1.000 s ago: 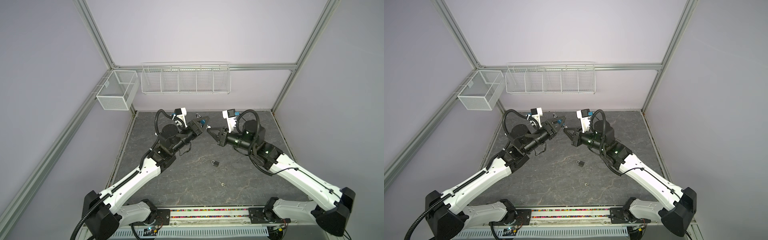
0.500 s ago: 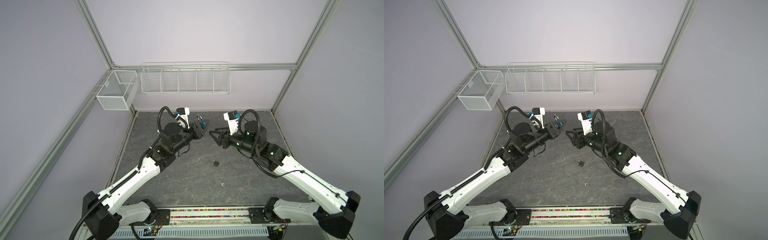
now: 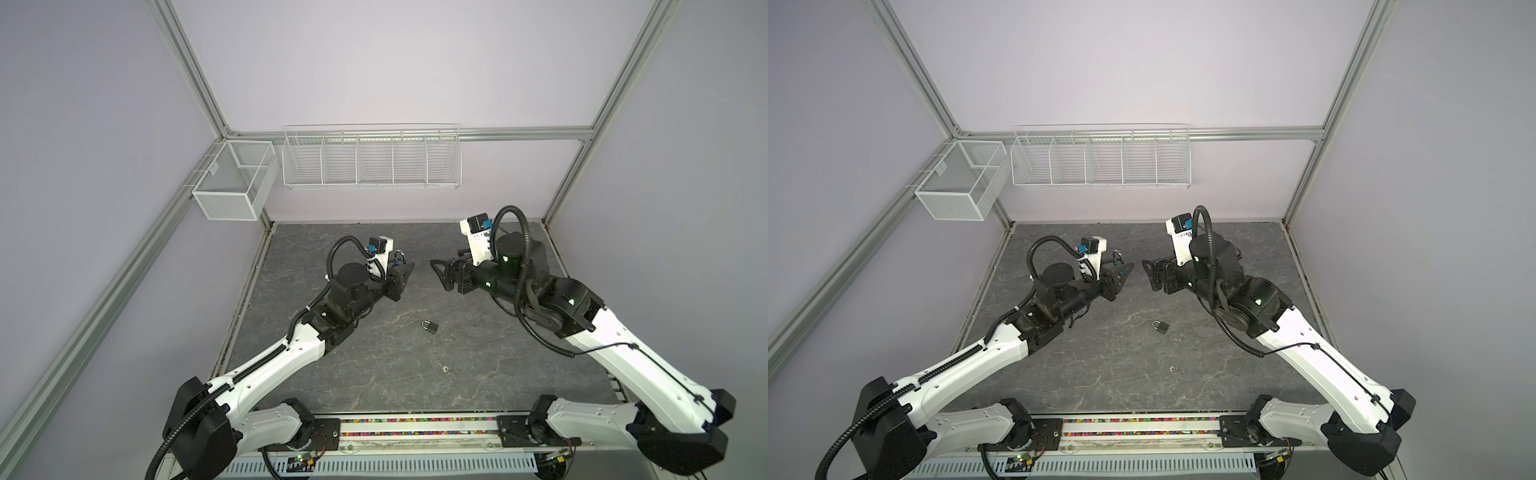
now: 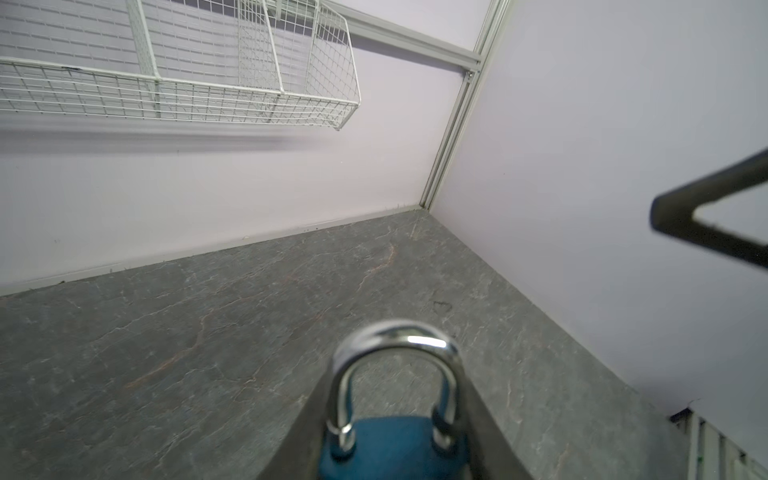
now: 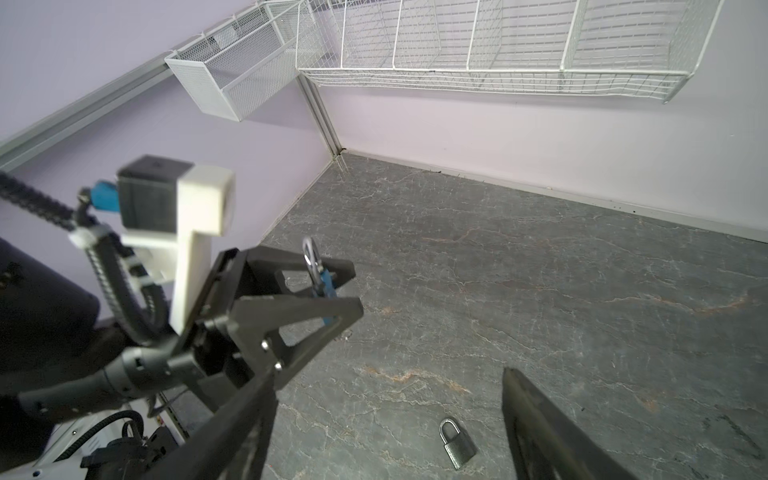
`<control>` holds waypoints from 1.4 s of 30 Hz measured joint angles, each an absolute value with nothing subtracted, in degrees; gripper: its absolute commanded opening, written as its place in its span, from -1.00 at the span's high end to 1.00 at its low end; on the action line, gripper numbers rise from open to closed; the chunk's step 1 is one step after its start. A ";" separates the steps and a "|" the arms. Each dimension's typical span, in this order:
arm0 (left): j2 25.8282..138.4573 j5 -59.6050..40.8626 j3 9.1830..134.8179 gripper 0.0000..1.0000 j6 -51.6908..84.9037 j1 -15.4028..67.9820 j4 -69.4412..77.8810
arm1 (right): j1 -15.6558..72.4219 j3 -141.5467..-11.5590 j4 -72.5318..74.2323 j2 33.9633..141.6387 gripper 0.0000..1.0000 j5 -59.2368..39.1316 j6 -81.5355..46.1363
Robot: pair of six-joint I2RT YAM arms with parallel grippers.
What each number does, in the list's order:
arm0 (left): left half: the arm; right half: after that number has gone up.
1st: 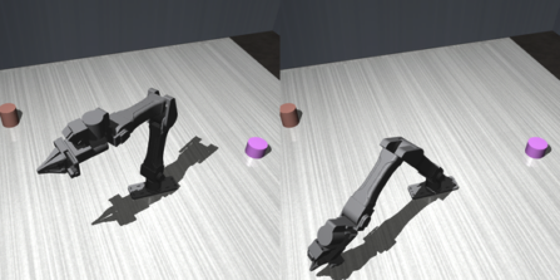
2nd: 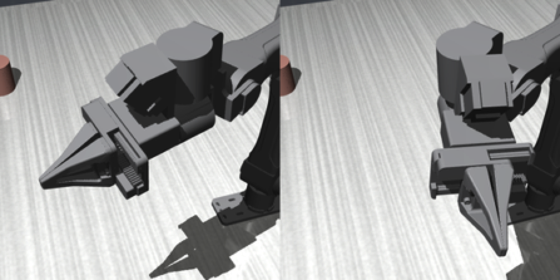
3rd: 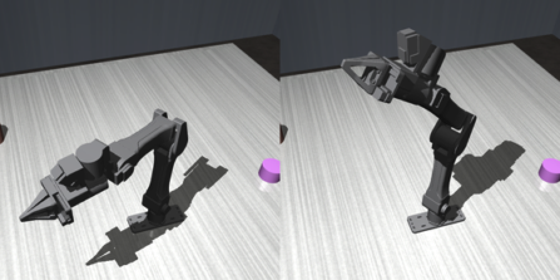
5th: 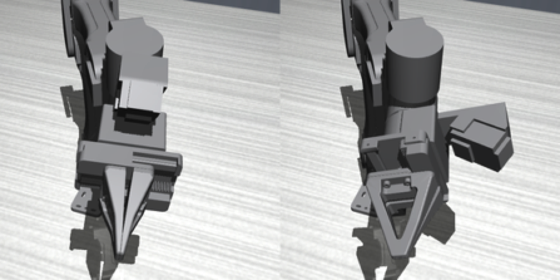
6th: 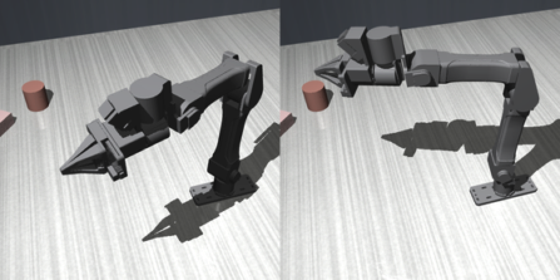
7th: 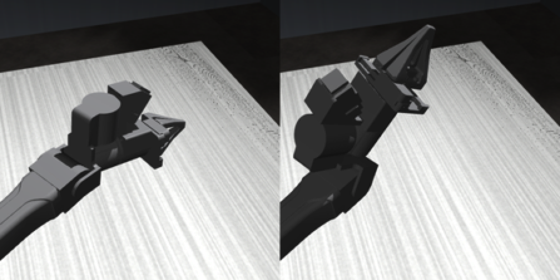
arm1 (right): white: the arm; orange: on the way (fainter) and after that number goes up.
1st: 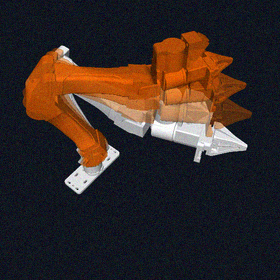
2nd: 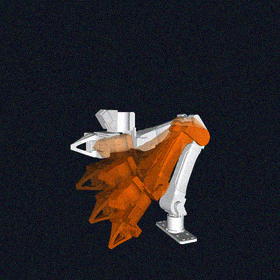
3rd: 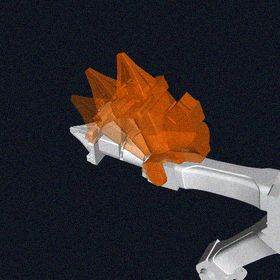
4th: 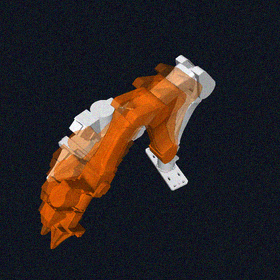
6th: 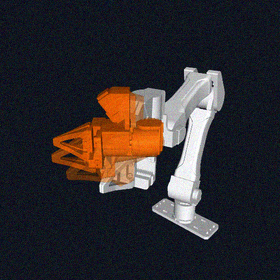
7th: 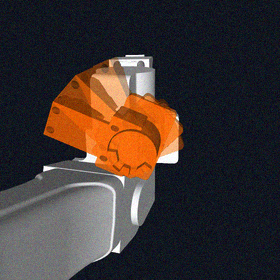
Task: Unlock with the key
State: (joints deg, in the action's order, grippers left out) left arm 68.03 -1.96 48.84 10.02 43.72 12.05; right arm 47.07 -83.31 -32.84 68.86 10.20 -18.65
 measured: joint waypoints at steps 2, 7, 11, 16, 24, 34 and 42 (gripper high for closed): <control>68.10 -0.84 47.59 1.00 6.26 44.64 13.23 | 47.72 -86.72 -35.57 71.66 -0.87 11.07 -19.22; 68.71 2.04 45.84 1.00 -0.67 47.31 18.52 | 48.12 -92.58 -40.99 78.54 -0.92 12.71 -20.60; 70.35 3.18 44.53 1.00 -3.38 48.80 22.28 | 48.23 -96.75 -44.53 83.68 -0.94 12.69 -21.65; 72.20 4.47 43.59 1.00 -4.12 48.93 24.97 | 48.60 -99.18 -47.48 86.52 -0.95 14.17 -22.83; 72.44 4.75 42.74 1.00 -4.82 49.12 27.83 | 48.73 -104.18 -50.50 90.45 -0.96 16.43 -23.99; 72.38 7.27 41.45 1.00 -4.12 48.88 28.80 | 48.84 -111.37 -56.84 96.07 -0.97 20.23 -24.01; 72.10 7.25 40.84 1.00 -4.16 48.95 29.30 | 48.56 -111.59 -57.30 96.55 -0.97 19.75 -24.01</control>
State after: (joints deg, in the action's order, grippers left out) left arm 72.10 7.25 40.84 -4.16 48.95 29.30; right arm 48.56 -111.59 -57.30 96.55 19.75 -24.01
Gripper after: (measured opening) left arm 0.379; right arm 0.986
